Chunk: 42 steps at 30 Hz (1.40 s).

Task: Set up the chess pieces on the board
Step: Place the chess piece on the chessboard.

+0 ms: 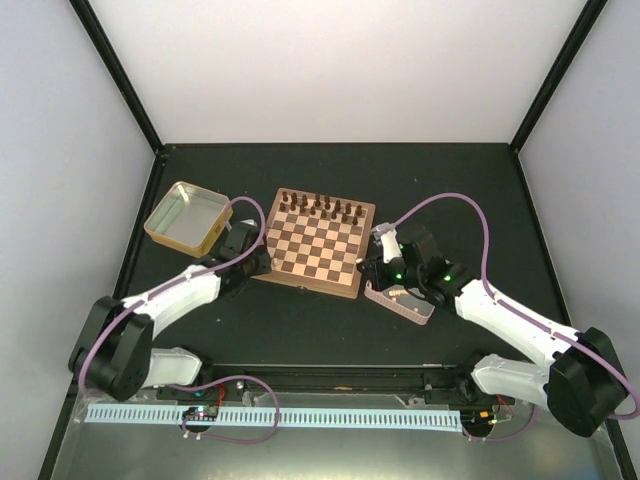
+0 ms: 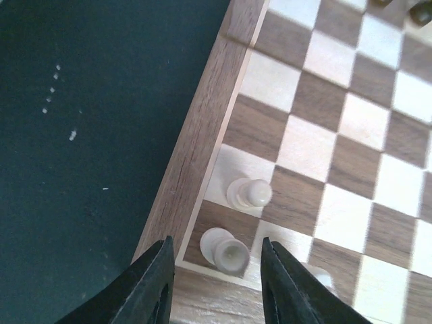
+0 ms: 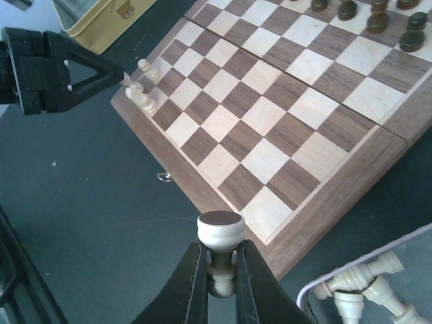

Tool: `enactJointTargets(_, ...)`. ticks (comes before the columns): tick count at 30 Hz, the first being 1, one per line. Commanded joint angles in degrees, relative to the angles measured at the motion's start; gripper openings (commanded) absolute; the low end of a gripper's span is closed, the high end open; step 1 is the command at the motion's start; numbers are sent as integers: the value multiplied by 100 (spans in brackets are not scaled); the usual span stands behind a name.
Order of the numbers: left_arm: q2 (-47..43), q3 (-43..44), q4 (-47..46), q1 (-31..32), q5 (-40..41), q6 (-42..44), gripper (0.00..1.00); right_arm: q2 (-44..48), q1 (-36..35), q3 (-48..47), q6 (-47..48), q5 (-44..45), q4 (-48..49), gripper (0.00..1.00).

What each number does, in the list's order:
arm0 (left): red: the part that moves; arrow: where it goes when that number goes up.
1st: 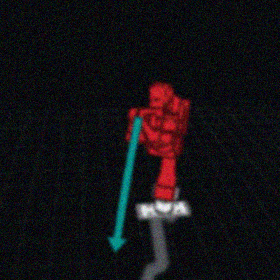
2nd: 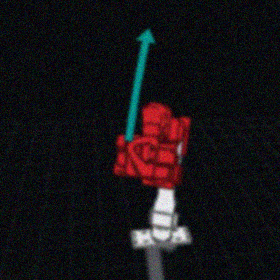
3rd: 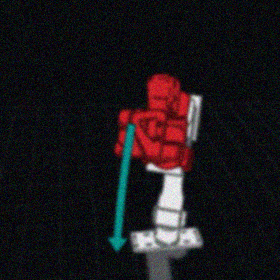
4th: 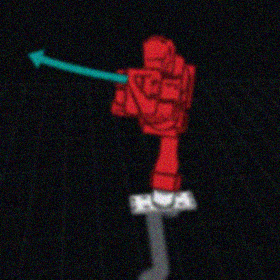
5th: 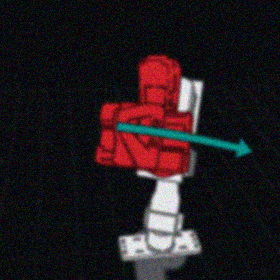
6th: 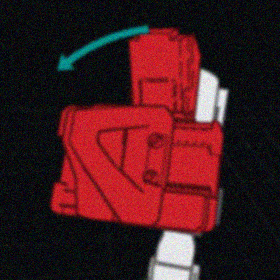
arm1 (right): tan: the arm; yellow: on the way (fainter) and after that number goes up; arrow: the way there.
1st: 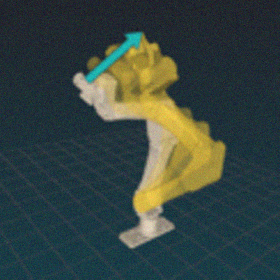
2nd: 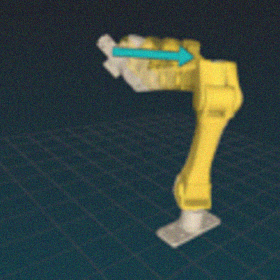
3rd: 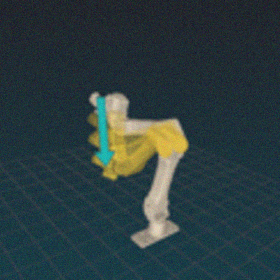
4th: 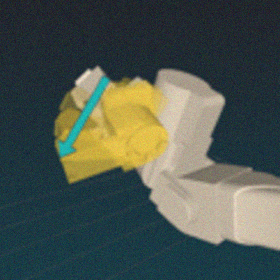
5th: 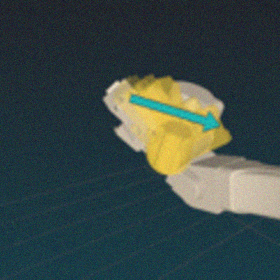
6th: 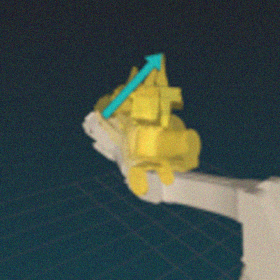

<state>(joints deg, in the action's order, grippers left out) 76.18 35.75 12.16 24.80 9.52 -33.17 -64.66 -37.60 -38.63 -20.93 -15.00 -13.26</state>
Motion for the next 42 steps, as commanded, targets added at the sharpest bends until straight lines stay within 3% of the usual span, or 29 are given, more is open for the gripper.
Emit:
enactJointTargets(1,-767,65,388,-28,91,-157,38,-38,-35,-63,80,-539,262,3)
enactJointTargets(5,-1486,167,742,-28,-6,-234,45,-133,-226,-170,328,-897,507,2)
enactJointTargets(7,-1839,267,828,-28,-431,-154,52,-263,-378,-333,493,-1034,561,2)
enactJointTargets(11,-2269,400,483,-20,-2528,202,66,-593,-705,-740,790,-1193,700,2)
enactJointTargets(15,-2125,545,313,-6,-4445,38,77,-925,-947,-1120,862,-1296,899,2)
enactJointTargets(22,-2004,524,-304,51,-6030,-876,78,-1238,-1150,-1435,842,-1471,1101,3)
enactJointTargets(25,-2031,480,-450,52,-6191,-1110,71,-1314,-1147,-1484,812,-1405,1108,3)
enactJointTargets(32,-1793,341,-635,51,-6328,-1374,39,-1381,-1151,-1535,715,-1333,1211,3)
enactJointTargets(37,-1633,340,-874,50,-6285,-1803,36,-1380,-1161,-1509,775,-1392,1243,3)
enactJointTargets(42,-1580,218,-1281,49,-6283,-2463,22,-1369,-1168,-1500,877,-1287,1187,3)
